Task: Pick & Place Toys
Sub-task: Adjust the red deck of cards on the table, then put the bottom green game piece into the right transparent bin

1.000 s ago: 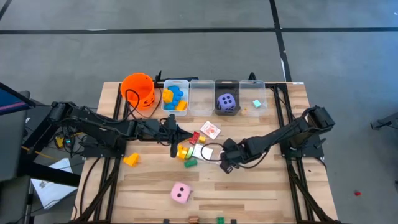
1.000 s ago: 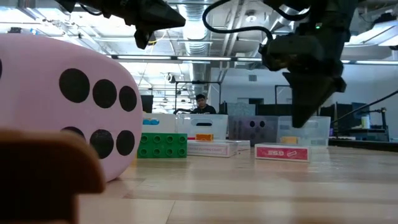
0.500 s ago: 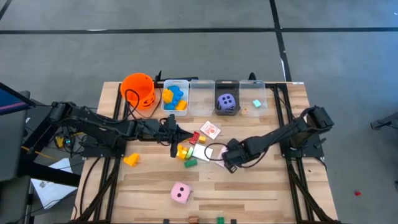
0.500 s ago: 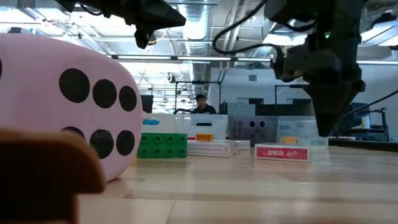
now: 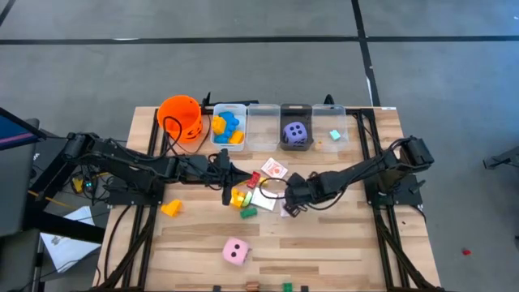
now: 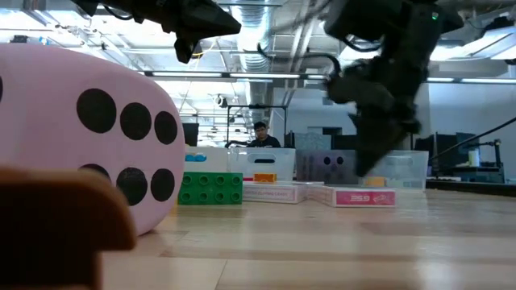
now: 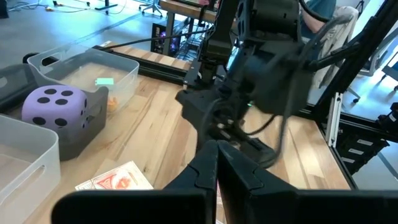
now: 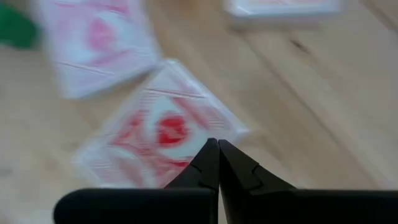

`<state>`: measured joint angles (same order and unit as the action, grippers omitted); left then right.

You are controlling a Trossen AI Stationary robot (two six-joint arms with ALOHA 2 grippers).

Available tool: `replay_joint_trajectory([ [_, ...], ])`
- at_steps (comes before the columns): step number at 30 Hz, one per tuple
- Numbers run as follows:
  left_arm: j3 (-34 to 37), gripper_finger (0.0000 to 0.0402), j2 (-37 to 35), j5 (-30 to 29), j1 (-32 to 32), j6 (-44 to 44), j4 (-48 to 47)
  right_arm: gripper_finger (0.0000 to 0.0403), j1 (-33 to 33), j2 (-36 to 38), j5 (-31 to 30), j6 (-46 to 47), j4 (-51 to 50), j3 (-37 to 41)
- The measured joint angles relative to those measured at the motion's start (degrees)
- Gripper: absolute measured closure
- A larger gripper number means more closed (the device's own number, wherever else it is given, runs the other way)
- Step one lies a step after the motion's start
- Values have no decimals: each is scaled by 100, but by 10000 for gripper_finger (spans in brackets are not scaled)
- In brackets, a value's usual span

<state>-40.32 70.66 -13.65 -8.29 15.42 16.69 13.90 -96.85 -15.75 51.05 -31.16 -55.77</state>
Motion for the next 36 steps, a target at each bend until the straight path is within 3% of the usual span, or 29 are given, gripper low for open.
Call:
replay_joint_trajectory([
  [3,0,402,1,0,2,2,-3,403,-50,10,115,-60,-33,0],
  [11,0,402,1,0,2,2,-111,403,-64,10,227,776,-1577,3],
  [21,0,402,1,0,2,4,-129,403,-9,10,388,-266,-748,4],
  [30,0,402,0,2,2,4,-141,403,1173,10,785,-944,-490,4],
  [36,0,402,2,2,2,0,-127,403,2140,12,1201,-564,-225,-452],
])
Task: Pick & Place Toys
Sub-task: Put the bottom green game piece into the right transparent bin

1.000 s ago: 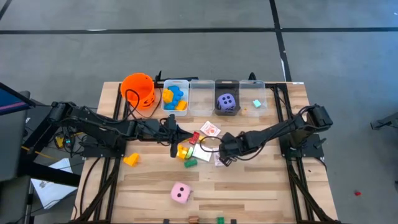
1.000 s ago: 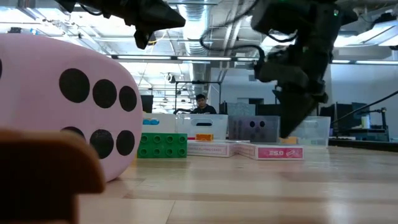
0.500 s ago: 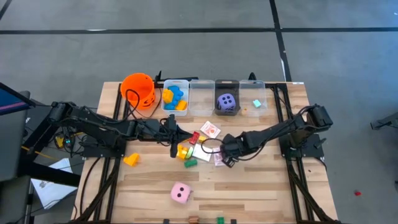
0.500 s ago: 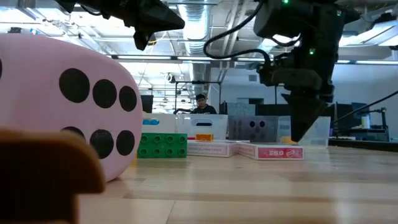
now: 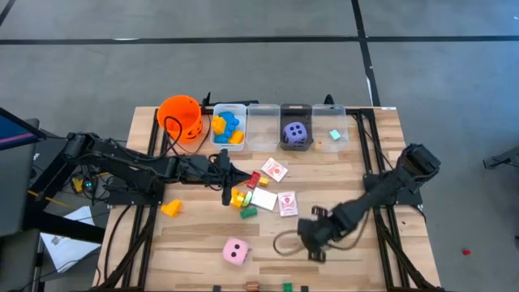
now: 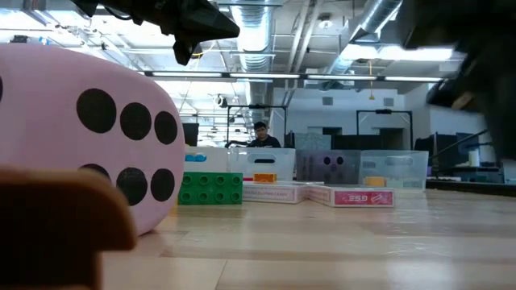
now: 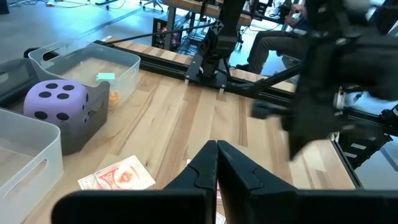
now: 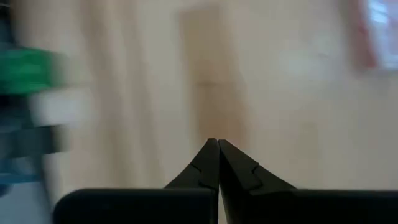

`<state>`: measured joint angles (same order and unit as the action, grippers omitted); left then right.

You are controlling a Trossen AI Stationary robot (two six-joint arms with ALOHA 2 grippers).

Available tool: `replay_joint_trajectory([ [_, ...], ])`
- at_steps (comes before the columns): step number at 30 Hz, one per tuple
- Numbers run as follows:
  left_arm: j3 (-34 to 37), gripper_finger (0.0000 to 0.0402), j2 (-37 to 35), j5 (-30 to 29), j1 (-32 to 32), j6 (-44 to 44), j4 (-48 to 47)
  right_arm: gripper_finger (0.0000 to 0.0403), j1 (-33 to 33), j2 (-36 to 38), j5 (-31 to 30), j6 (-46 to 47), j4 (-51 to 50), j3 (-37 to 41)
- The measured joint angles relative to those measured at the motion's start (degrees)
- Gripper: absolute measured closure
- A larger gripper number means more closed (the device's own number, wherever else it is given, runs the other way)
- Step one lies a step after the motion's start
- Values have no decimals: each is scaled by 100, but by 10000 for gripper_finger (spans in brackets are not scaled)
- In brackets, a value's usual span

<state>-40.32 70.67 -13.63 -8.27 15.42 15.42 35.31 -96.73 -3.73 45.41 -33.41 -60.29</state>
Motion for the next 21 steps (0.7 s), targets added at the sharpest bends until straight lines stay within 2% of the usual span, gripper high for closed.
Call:
replay_joint_trajectory([
  [4,0,402,-2,0,0,-1,4,403,478,-148,-74,153,-148,-679],
  [8,0,402,-2,6,-14,43,-19,403,852,-767,-106,150,-749,-1745],
  [12,6,402,-1,441,-134,451,30,403,1178,-1767,-342,-9,-1671,-3239],
  [15,7,402,0,896,-396,637,526,403,1358,-2617,-479,-38,-2559,-4508],
  [21,4,402,0,977,-1349,376,1409,402,1540,-3995,-487,93,-3706,-6873],
])
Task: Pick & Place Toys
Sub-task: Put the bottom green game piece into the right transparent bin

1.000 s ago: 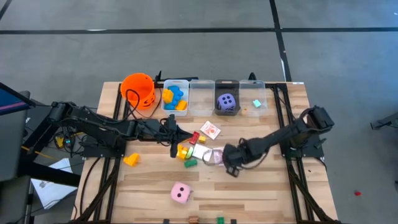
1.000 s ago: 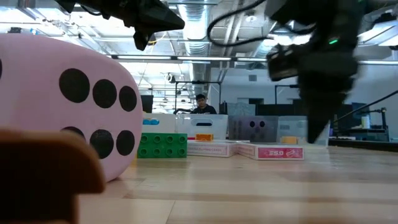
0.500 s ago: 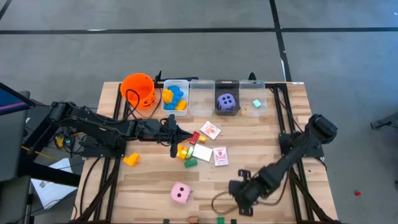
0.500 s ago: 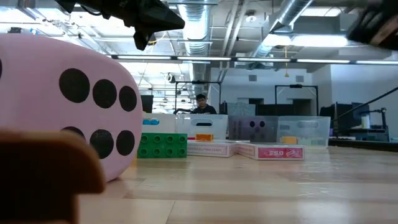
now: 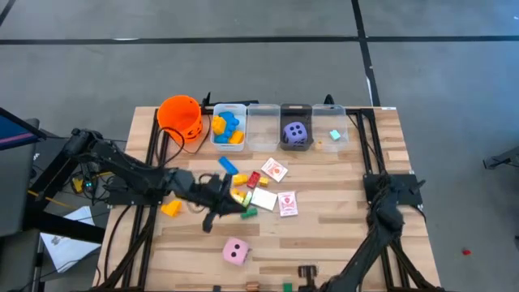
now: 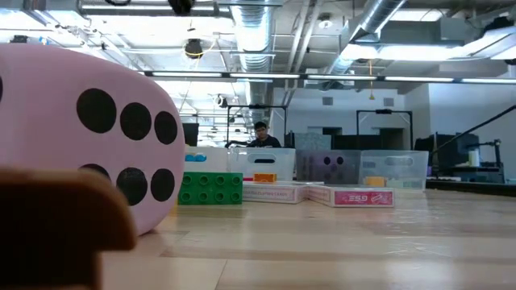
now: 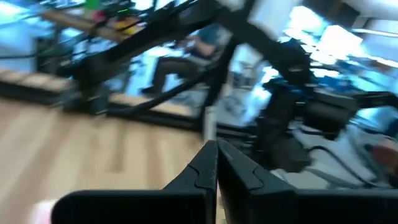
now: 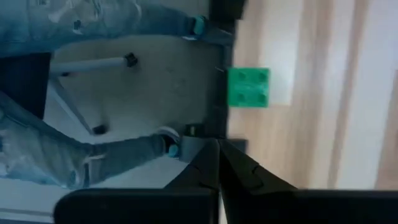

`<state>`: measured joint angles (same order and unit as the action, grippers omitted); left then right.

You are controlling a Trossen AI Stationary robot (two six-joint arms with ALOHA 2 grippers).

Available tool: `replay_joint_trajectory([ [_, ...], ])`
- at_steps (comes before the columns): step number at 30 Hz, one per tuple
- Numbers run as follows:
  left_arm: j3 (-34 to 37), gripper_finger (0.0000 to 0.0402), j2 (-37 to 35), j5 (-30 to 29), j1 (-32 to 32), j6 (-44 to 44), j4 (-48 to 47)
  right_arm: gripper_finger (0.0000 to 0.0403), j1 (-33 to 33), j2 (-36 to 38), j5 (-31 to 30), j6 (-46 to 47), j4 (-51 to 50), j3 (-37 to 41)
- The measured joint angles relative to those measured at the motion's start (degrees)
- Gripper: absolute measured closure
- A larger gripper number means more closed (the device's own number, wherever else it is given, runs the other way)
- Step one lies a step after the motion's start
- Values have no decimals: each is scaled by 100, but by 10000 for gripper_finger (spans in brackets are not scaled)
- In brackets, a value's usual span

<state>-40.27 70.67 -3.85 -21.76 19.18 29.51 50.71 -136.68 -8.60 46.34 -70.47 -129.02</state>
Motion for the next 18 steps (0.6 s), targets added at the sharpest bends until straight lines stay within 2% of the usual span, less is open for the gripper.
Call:
replay_joint_trajectory([
  [2,0,402,0,-91,-368,-100,115,398,35,-301,55,-50,-148,-595],
  [6,-3,402,124,-596,-1089,-127,179,373,62,-99,105,-77,637,-171],
  [8,0,402,218,-803,-1347,-136,321,352,60,-19,100,1,615,-152],
  [13,-5,402,335,-949,-1602,-541,753,285,20,-8,75,-25,606,-146],
  [18,-4,402,363,-989,-1609,-531,844,195,-22,-9,59,-26,651,-146],
])
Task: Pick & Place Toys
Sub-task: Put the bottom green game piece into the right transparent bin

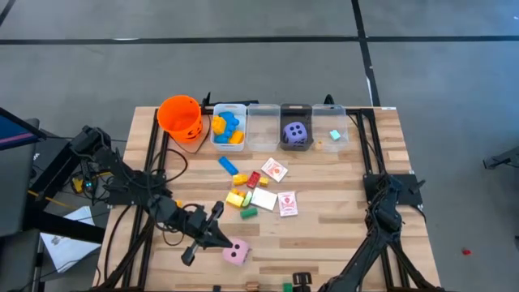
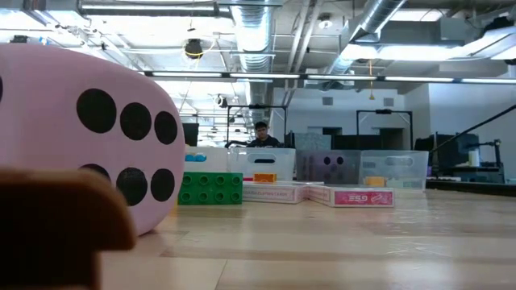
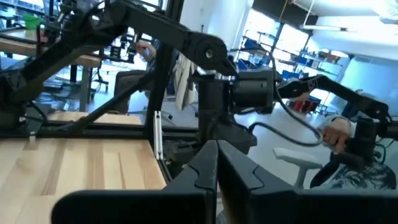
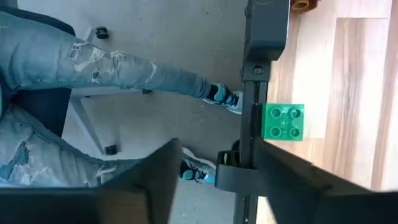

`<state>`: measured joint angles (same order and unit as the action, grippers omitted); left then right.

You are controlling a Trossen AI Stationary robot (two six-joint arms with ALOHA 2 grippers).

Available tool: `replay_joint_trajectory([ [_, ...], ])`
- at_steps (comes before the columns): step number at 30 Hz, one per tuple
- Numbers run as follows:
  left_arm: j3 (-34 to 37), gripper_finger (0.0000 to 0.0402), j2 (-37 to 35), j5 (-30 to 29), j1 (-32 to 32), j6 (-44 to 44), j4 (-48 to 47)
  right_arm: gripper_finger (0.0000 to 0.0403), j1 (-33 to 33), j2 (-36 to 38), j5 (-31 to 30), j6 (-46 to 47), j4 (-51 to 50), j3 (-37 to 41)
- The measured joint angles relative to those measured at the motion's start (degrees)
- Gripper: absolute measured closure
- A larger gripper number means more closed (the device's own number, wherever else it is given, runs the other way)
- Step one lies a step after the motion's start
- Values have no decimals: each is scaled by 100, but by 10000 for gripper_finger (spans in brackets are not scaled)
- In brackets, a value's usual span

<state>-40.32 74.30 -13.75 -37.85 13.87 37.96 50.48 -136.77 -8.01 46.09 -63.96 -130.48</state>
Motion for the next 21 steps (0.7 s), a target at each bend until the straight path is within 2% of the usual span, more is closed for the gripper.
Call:
replay_joint_trajectory([
  [3,0,402,-2,-148,0,2,-7,147,-26,0,11,1,-1,0],
  [6,0,402,-2,-159,2,4,34,122,-74,0,-120,-39,-7,0],
  [21,0,402,-2,-176,2,6,33,117,-506,-50,-103,13,-65,146],
])
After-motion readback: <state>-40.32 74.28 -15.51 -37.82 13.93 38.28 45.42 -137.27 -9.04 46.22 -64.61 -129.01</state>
